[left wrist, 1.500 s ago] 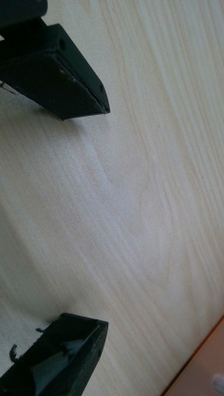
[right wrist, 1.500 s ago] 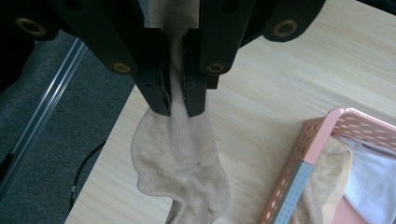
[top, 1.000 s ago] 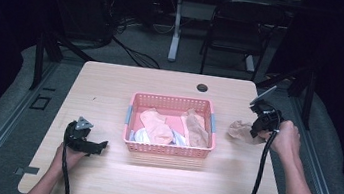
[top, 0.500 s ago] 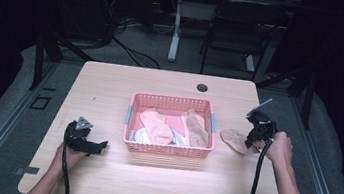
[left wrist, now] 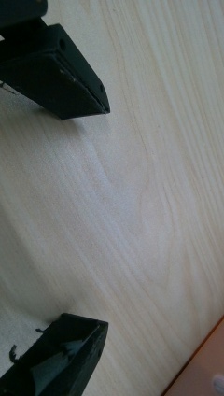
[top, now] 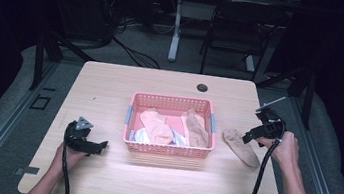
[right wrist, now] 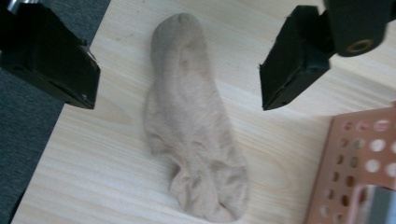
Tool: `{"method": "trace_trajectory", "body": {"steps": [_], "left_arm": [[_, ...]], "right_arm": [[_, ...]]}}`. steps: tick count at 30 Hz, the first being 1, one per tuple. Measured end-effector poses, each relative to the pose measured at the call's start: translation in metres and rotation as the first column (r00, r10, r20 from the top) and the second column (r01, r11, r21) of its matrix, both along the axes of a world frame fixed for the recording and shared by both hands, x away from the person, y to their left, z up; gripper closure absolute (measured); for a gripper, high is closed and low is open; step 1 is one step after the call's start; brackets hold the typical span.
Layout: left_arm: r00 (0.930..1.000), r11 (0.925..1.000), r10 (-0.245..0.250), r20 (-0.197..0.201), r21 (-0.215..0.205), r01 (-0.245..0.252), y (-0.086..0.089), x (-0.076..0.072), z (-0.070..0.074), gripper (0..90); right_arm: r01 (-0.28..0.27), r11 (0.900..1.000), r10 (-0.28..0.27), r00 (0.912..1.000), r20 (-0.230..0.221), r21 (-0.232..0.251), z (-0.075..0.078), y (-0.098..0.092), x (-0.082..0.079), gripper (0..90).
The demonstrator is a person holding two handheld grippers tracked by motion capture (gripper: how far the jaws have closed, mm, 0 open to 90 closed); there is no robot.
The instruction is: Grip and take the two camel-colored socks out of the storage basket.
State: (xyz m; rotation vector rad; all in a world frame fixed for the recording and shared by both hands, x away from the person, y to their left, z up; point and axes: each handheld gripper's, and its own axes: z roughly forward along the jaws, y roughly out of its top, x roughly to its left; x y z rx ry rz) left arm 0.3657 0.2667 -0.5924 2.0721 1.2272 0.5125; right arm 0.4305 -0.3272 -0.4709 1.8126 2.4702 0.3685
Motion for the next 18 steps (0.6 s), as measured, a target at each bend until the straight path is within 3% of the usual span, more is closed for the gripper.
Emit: {"method": "trace_trajectory", "body": {"steps": [5, 12, 18], "left_arm": [[1.0, 1.0, 0.0, 0.0, 0.0, 0.0, 0.0, 0.0, 0.0, 0.0], [1.0, 1.0, 0.001, 0.0, 0.0, -0.001, 0.0, 0.0, 0.0, 0.0], [1.0, 1.0, 0.0, 0.0, 0.0, 0.0, 0.0, 0.0, 0.0, 0.0]], "right_arm": [[-0.017, 1.0, 0.017, 0.9998, 0.009, 0.009, 0.013, 0.002, -0.002, 9.6], [-0.056, 0.997, 0.055, 0.9983, -0.016, -0.052, 0.04, 0.011, 0.003, 6.8], [-0.068, 0.995, 0.069, 0.9976, 0.009, -0.072, 0.059, 0.02, 0.005, 7.1]]}}
